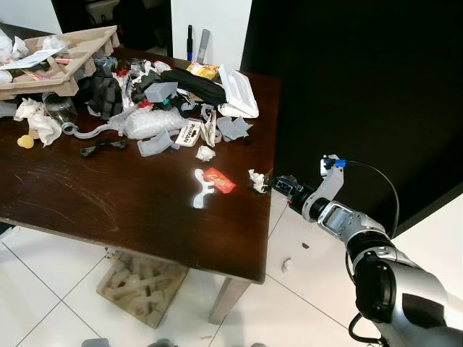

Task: Picking trash to rubbish bin

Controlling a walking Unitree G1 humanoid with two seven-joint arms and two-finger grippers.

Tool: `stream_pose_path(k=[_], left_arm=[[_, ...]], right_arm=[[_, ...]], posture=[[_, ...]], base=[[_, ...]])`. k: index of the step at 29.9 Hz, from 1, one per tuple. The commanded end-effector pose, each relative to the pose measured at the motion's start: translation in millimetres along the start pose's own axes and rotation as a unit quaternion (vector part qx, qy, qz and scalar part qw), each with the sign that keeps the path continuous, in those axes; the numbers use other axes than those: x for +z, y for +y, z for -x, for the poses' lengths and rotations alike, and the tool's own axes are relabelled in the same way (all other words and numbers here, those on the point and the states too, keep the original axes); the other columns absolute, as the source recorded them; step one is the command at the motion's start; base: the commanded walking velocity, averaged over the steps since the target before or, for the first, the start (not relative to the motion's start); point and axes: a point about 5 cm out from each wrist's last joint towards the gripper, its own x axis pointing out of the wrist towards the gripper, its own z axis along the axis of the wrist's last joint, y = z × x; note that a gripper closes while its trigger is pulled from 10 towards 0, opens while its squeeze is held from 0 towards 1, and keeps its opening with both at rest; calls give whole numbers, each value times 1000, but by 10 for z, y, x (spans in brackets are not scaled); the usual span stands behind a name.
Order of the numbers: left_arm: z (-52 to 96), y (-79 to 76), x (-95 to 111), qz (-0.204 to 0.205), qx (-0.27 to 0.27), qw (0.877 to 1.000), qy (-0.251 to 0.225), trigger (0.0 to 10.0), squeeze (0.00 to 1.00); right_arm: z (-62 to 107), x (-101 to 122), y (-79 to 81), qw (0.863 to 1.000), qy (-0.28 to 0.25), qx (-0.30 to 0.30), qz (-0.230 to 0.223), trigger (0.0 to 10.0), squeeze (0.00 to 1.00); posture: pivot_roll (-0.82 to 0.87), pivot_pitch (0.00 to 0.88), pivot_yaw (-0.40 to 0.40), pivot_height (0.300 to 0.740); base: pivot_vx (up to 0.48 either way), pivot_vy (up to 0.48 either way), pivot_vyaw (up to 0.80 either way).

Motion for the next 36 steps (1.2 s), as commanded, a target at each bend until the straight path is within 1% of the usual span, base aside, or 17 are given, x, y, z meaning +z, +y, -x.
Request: stream_pose_path(k=[1, 7, 9, 14, 17, 22, 23, 24, 26, 27, 28, 29, 31, 33, 34, 35, 36], left_arm=[[6, -64, -94, 2, -7, 1000, 16, 10000, 0], [4, -62, -84, 2, -6, 1000, 14, 10000, 0], [3, -61, -81, 3, -6, 1000, 14, 10000, 0], [4, -61, -83, 3, -6, 1000, 15, 10000, 0], [4, -60, -87, 4, -5, 1000, 16, 10000, 0], [5, -57, -91, 6, -4, 1000, 16, 10000, 0], [7, -50, -96, 8, -3, 1000, 16, 10000, 0], [7, -50, -96, 8, -3, 1000, 16, 10000, 0], [11, -32, -106, 11, 0, 1000, 16, 10000, 0], [11, -32, -106, 11, 0, 1000, 16, 10000, 0], [14, -16, -113, 15, 3, 1000, 17, 10000, 0], [14, -16, -113, 15, 3, 1000, 17, 10000, 0], [16, -2, -117, 19, 6, 1000, 17, 10000, 0], [21, 26, -124, 29, 13, 999, 16, 10000, 0], [23, 37, -126, 33, 15, 999, 15, 10000, 0], [29, 68, -133, 44, 23, 999, 14, 10000, 0], [29, 68, -133, 44, 23, 999, 14, 10000, 0]], right_arm=[[11, -14, -8, 1000, 5, 3, -6, 0, 0], [1, 25, 35, 1000, -2, 24, -8, 0, 0], [-10, 48, 77, 999, -9, 45, -4, 0, 0], [-29, 75, 232, 990, -32, 137, 27, 0, 0], [-33, 67, 294, 984, -37, 171, 36, 0, 0], [-34, 70, 336, 980, -42, 193, 41, 0, 0], [-27, 95, 401, 972, -53, 226, 42, 0, 0], [-27, 95, 401, 972, -53, 226, 42, 0, 0], [-4, 147, 490, 958, -76, 273, 33, 0, 0], [-4, 147, 490, 958, -76, 273, 33, 0, 0], [25, 191, 556, 945, -95, 311, 24, 0, 0], [25, 191, 556, 945, -95, 311, 24, 0, 0], [43, 214, 587, 939, -105, 328, 21, 0, 0], [46, 244, 608, 935, -117, 334, 16, 0, 0], [47, 253, 612, 934, -120, 335, 15, 0, 0], [36, 273, 590, 938, -129, 320, 13, 0, 0], [36, 273, 590, 938, -129, 320, 13, 0, 0]], posture=[[193, 127, -73, 740], [194, 125, -73, 740], [194, 123, -72, 740], [195, 123, -73, 740], [195, 123, -73, 740], [195, 123, -73, 740], [195, 123, -73, 740], [195, 123, -73, 740], [195, 123, -73, 740], [195, 123, -73, 740], [195, 123, -73, 740], [195, 123, -73, 740], [201, 121, -76, 740], [201, 121, -76, 740], [201, 121, -76, 740], [204, 113, -78, 740], [204, 113, -78, 740]], base=[[0, 0, 0], [0, 0, 0], [0, 0, 0], [0, 0, 0], [0, 0, 0], [0, 0, 0], [0, 0, 0], [0, 0, 0], [0, 0, 0], [0, 0, 0], [0, 0, 0], [0, 0, 0], [0, 0, 0], [0, 0, 0], [0, 0, 0], [0, 0, 0], [0, 0, 0]])
